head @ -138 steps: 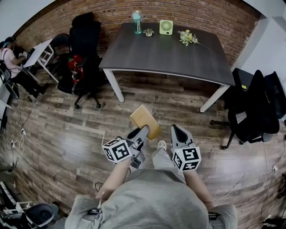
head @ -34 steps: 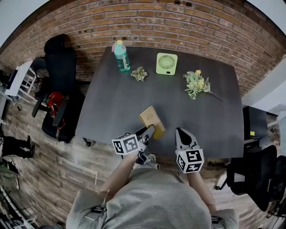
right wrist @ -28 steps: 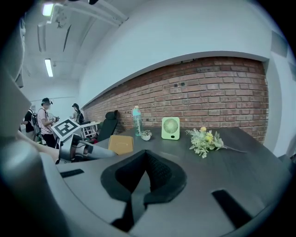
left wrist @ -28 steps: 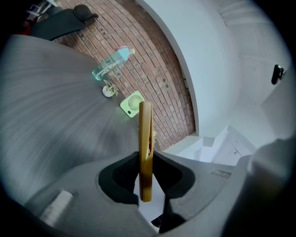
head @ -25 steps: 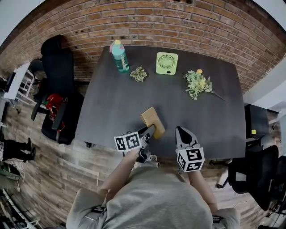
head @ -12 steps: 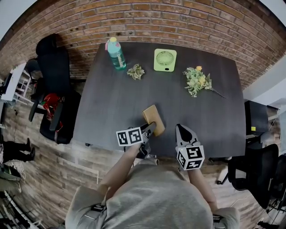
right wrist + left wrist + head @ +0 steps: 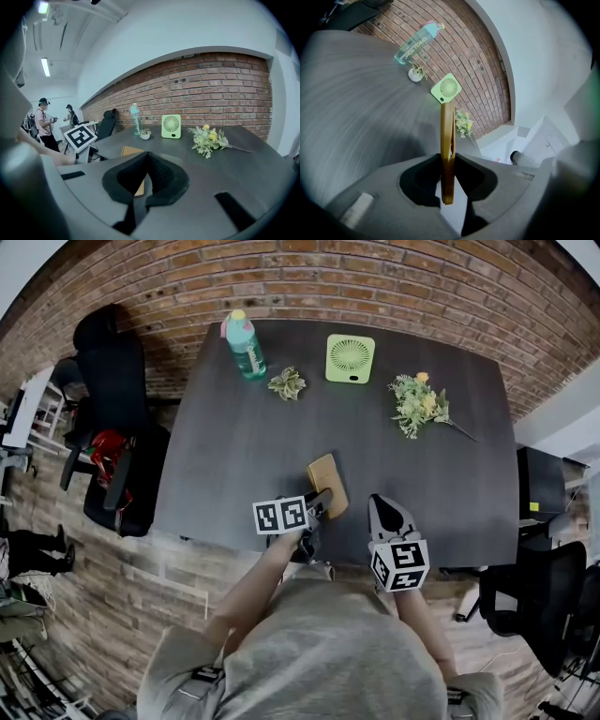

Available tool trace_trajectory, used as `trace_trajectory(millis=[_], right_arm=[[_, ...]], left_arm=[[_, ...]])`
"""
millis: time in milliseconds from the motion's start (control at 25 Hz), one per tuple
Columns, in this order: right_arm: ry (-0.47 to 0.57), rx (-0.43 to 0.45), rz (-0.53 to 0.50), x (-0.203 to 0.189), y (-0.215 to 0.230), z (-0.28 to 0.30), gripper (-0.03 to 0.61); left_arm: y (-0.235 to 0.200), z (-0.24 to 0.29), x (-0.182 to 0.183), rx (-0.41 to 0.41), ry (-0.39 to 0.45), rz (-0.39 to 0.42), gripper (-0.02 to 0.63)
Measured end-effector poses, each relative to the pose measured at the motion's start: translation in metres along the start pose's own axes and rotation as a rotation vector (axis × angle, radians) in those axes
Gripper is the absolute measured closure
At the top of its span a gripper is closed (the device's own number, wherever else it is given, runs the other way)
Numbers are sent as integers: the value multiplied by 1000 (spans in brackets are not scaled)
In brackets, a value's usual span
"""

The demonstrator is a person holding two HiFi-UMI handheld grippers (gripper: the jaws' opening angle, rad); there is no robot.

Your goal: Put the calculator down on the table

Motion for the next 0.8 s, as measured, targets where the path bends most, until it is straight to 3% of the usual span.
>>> trace_trajectory(millis=[800], right_arm=[[-10,-3,8,-6,-3,3,577]], left_arm=[[-19,16,10,88,-23,-45,503]])
Point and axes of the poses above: the fingertips, and each gripper's own axes: z forward along the fingers, y to its right, x out of its top, the point moved 5 cm from there along -z, backward along the fingers, and after that the axes turned 7 degrees about -z, right-handed, at the moved point
